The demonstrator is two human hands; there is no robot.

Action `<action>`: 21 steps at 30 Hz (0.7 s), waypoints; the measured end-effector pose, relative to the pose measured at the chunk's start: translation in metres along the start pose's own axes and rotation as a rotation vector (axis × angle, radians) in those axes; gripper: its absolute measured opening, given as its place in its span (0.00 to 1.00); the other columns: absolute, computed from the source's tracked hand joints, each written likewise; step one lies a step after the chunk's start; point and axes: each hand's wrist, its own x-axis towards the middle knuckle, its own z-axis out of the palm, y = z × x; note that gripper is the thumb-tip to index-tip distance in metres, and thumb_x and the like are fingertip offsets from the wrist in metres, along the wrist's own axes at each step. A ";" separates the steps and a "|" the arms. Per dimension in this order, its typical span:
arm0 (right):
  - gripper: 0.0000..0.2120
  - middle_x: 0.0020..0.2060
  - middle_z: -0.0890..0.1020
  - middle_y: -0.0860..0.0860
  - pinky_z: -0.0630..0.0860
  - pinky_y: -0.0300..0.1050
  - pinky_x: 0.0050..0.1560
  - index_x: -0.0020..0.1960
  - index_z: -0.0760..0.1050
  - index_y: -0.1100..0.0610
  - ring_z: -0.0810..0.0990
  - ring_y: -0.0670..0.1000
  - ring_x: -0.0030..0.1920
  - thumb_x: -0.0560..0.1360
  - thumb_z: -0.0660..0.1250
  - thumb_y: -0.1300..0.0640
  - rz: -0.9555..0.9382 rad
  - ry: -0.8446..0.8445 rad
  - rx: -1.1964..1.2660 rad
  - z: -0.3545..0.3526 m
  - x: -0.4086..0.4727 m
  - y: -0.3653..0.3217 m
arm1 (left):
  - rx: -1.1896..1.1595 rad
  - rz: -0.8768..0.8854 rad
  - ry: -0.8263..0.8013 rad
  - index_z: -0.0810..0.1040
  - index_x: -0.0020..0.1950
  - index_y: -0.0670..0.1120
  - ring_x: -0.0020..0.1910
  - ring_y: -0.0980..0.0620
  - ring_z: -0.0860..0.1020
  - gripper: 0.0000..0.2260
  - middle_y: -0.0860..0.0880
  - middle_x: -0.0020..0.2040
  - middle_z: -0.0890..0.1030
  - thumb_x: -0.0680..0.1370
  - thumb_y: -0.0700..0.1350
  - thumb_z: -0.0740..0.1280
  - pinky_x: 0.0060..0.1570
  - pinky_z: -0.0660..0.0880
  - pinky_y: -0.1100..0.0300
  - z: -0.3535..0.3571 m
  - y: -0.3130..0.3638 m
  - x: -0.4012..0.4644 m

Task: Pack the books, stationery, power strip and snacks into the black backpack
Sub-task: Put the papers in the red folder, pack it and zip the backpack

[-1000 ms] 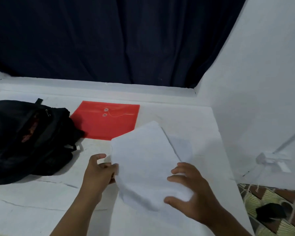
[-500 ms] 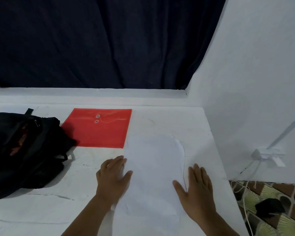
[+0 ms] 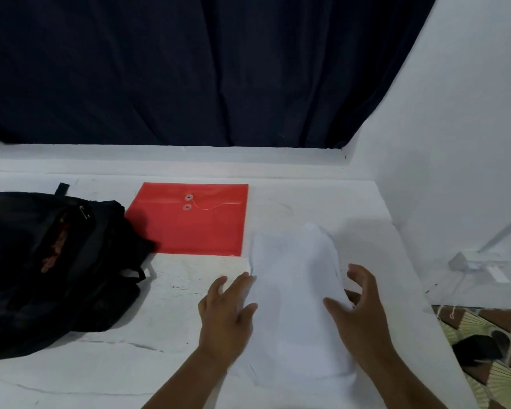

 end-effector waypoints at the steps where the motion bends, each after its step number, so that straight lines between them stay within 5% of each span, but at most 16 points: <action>1: 0.35 0.60 0.75 0.44 0.74 0.40 0.46 0.71 0.64 0.48 0.79 0.46 0.51 0.70 0.75 0.63 0.080 -0.001 0.045 0.000 0.002 -0.004 | -0.011 0.006 -0.008 0.60 0.71 0.68 0.73 0.52 0.64 0.22 0.71 0.66 0.68 0.77 0.63 0.59 0.61 0.61 0.50 -0.001 -0.002 0.000; 6: 0.14 0.44 0.87 0.49 0.81 0.58 0.55 0.58 0.81 0.55 0.86 0.54 0.45 0.74 0.71 0.66 0.258 -0.237 0.017 -0.009 0.011 -0.016 | -0.068 -0.040 -0.073 0.67 0.73 0.61 0.69 0.52 0.68 0.29 0.66 0.65 0.72 0.73 0.69 0.60 0.62 0.69 0.47 -0.010 -0.008 0.008; 9: 0.18 0.44 0.86 0.48 0.81 0.59 0.54 0.55 0.78 0.46 0.86 0.54 0.45 0.74 0.66 0.67 0.169 -0.265 -0.105 -0.004 0.003 -0.028 | -0.138 -0.144 -0.126 0.67 0.75 0.54 0.69 0.51 0.69 0.37 0.60 0.67 0.74 0.69 0.68 0.67 0.66 0.69 0.46 -0.020 -0.008 0.017; 12: 0.23 0.47 0.84 0.46 0.82 0.55 0.53 0.57 0.74 0.42 0.84 0.51 0.47 0.74 0.63 0.68 0.089 -0.241 -0.122 0.004 -0.004 -0.038 | -0.234 -0.230 -0.169 0.63 0.74 0.59 0.71 0.54 0.69 0.36 0.59 0.67 0.75 0.70 0.53 0.76 0.68 0.68 0.48 -0.028 -0.004 0.025; 16: 0.25 0.48 0.86 0.45 0.81 0.54 0.53 0.58 0.76 0.42 0.85 0.50 0.48 0.74 0.64 0.71 -0.019 -0.237 0.065 0.005 -0.010 -0.056 | -0.700 -0.501 -0.176 0.59 0.70 0.65 0.61 0.55 0.80 0.38 0.58 0.55 0.82 0.71 0.43 0.78 0.59 0.76 0.54 -0.046 0.003 0.043; 18: 0.24 0.48 0.86 0.44 0.81 0.51 0.52 0.59 0.76 0.43 0.85 0.48 0.48 0.75 0.65 0.71 -0.059 -0.253 0.119 0.004 -0.013 -0.067 | -0.960 -0.557 -0.189 0.63 0.73 0.58 0.56 0.51 0.83 0.33 0.53 0.50 0.86 0.75 0.36 0.74 0.48 0.80 0.60 -0.061 0.009 0.056; 21: 0.25 0.50 0.85 0.44 0.81 0.47 0.50 0.60 0.74 0.42 0.84 0.46 0.49 0.75 0.66 0.70 -0.134 -0.217 0.081 0.003 -0.013 -0.083 | -1.108 -0.446 -0.272 0.75 0.67 0.43 0.63 0.41 0.78 0.17 0.36 0.57 0.81 0.80 0.32 0.66 0.43 0.79 0.66 -0.091 0.031 0.071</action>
